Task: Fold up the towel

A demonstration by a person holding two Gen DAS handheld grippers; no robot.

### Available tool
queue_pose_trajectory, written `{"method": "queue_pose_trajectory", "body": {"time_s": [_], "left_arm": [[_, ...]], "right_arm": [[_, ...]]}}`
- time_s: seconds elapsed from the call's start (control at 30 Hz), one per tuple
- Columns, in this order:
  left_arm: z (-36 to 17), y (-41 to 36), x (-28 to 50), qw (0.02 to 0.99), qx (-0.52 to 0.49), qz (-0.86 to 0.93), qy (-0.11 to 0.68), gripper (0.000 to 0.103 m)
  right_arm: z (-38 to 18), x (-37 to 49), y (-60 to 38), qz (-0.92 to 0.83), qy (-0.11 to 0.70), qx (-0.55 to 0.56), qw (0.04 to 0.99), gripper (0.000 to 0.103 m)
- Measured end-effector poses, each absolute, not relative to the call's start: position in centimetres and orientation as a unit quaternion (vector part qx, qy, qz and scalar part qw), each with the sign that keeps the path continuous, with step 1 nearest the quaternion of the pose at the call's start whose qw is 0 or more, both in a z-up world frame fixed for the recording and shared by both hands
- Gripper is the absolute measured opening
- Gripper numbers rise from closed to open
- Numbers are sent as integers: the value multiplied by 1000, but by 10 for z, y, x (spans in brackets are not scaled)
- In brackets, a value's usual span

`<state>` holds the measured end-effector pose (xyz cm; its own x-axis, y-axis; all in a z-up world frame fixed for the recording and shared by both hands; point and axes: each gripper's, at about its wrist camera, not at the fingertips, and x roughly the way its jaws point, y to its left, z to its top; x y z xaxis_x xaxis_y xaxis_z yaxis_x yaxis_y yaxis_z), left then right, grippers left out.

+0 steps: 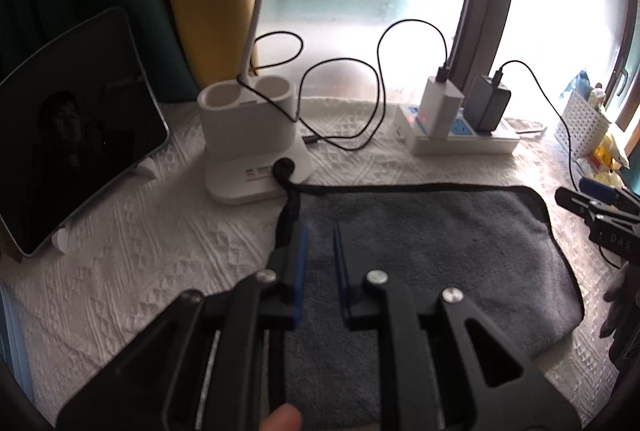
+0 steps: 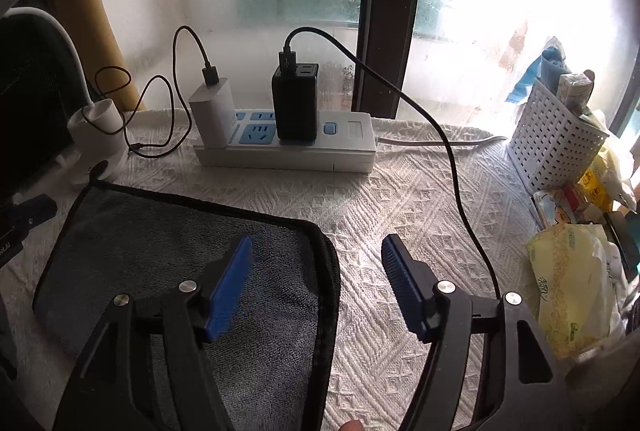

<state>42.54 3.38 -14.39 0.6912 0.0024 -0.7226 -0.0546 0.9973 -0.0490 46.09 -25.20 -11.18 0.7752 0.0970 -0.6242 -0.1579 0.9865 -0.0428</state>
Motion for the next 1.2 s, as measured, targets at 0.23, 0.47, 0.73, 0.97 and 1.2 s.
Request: {"method": "queue_pose_trajectory", "body": {"time_s": [0.23,0.47,0.73,0.97,1.2], "left_arm": [[-131,31,397,924,-42,25,380,16],[-113,18,355,935,-23,11,355,18],[-93,8,310,937,-37,1,348,18],[-83,8,273,941,-38,0,338,18],[-76,10,239,943,-47,-13,329,18]], "right_arm": [[-94,425,-249,72,310,-45,947,73],[-85,383,-247,80,297,-48,950,73],[-72,334,-246,85,277,-49,956,73],[-59,288,-251,82,257,-42,962,73],[-56,248,-247,85,246,-45,964,73]]}}
